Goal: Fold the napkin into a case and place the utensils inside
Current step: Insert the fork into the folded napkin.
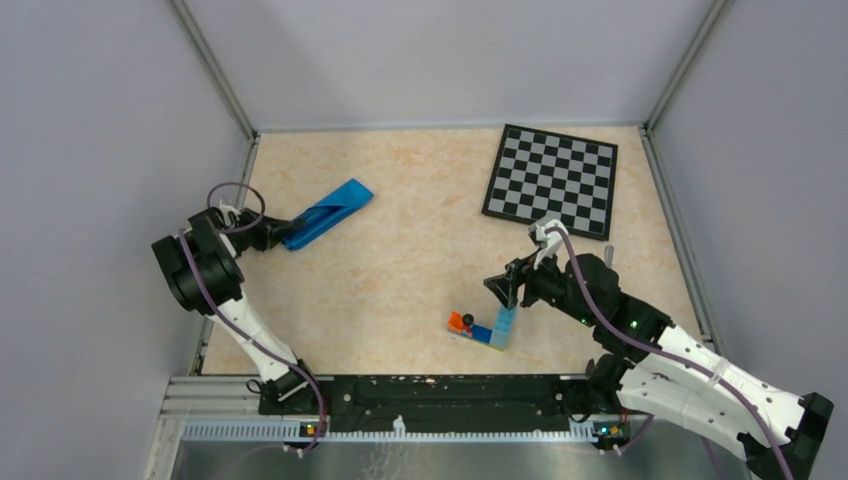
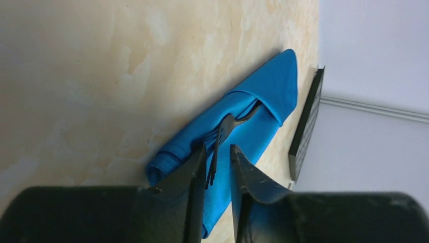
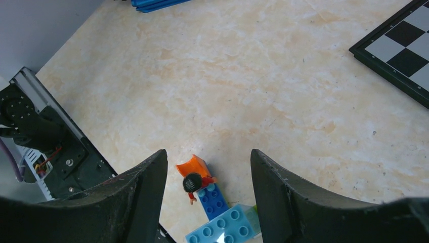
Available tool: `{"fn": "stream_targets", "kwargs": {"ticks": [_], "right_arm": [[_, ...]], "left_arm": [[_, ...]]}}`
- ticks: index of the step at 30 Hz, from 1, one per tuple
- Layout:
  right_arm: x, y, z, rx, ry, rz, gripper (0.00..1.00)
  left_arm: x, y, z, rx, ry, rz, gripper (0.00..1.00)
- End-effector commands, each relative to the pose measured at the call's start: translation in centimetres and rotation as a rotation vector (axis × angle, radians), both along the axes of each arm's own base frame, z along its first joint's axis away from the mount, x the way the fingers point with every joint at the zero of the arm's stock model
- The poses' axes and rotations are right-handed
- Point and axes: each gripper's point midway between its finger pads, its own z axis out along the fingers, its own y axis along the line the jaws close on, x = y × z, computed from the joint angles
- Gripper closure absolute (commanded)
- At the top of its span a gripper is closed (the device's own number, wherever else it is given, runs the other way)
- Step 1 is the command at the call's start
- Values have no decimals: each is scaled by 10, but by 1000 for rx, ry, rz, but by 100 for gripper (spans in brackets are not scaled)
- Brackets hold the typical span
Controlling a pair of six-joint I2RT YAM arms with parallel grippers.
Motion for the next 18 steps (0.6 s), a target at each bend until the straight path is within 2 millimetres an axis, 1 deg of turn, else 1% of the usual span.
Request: {"fn": "stream_targets", "kwargs": {"ticks": [1, 3, 5, 8, 9, 11, 13, 15, 18], "right_arm": [[6, 1, 27, 44, -54, -8, 39], [7, 1, 29, 48, -54, -11, 39], [7, 0, 29, 52, -54, -13, 39], [6, 0, 31, 57, -54, -15, 39], [6, 0, 31, 57, -52, -15, 39], [7, 0, 30, 56, -48, -18, 39], [8, -1, 29, 54, -41, -28, 39], [11, -3, 30, 50, -40, -47, 39], [17, -6, 29, 8, -39, -72, 39]], "left_arm": [[9, 15, 22, 121, -37, 22, 66], [8, 21, 24, 159, -16, 30, 61], [6, 24, 28, 173, 1, 34, 58], [4, 30, 40, 221, -7, 62, 53], [3, 31, 46, 239, -13, 70, 46], [1, 32, 55, 263, -12, 70, 36], [-6, 33, 63, 295, 13, 71, 34], [-14, 35, 82, 351, 12, 94, 33], [-31, 35, 118, 486, -2, 131, 32]]}}
